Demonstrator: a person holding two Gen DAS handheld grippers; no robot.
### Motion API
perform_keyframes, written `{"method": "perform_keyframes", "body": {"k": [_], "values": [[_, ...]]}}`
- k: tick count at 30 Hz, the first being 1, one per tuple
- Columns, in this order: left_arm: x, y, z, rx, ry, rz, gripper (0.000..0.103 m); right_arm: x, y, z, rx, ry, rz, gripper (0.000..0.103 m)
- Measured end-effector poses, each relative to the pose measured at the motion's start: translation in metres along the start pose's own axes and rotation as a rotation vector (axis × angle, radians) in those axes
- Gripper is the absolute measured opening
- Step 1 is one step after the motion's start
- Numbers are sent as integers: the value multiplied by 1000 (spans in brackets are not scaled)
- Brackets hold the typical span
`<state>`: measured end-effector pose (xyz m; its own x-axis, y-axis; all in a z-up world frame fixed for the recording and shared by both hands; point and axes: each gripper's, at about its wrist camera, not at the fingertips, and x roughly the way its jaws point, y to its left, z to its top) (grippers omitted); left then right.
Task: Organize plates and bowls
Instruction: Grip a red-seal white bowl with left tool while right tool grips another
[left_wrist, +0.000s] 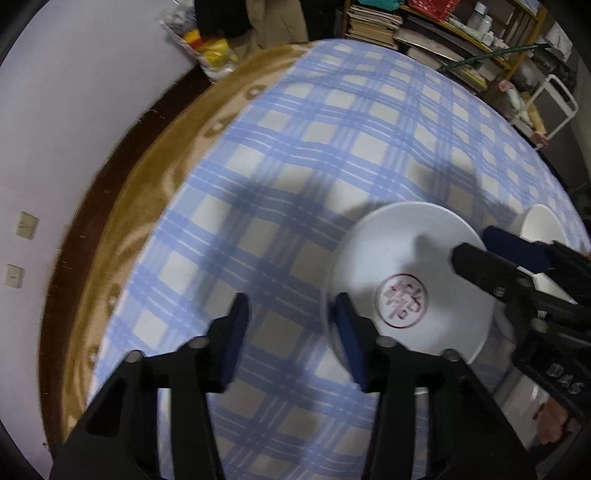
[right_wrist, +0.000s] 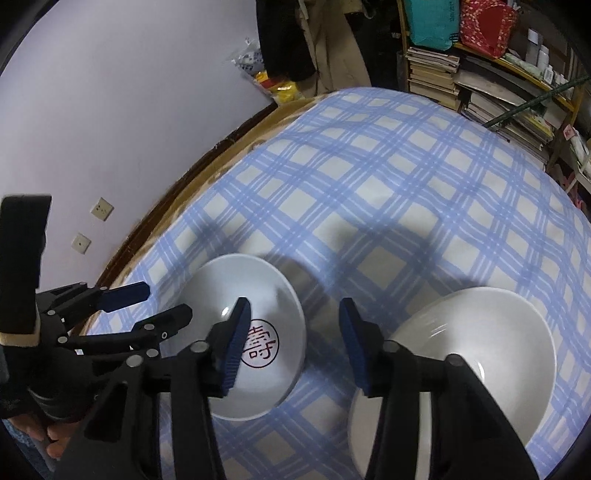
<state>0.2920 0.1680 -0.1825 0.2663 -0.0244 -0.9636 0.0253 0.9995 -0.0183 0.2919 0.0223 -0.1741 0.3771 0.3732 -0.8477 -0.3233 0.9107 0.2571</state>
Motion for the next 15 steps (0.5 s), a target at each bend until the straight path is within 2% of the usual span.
{"method": "perform_keyframes", "body": {"k": [1, 3, 4, 6, 7, 9, 12, 15], "values": [[2, -1, 0, 2, 5, -7, 38, 3, 1, 0, -4, 10, -4, 41], [4, -5, 0, 18, 6, -17, 32, 9, 2, -1, -4, 29, -11, 27], [5, -6, -1, 23, 8, -25, 30, 11, 2, -2, -2, 33, -11, 23], [10, -8, -1, 21, 15, -50, 22, 15, 1, -4, 6, 48, -6, 21], [11, -9, -1, 17, 14, -50, 21, 17, 1, -5, 11, 58, -5, 21], [14, -11, -1, 22, 1, -31, 21, 23, 2, -8, 11, 79, -11, 13], [16, -13, -2, 19, -6, -42, 15, 24, 4, -12, 6, 75, -30, 12], [16, -12, -1, 10, 2, -45, 14, 23, 5, -13, 9, 69, -25, 12]]}}
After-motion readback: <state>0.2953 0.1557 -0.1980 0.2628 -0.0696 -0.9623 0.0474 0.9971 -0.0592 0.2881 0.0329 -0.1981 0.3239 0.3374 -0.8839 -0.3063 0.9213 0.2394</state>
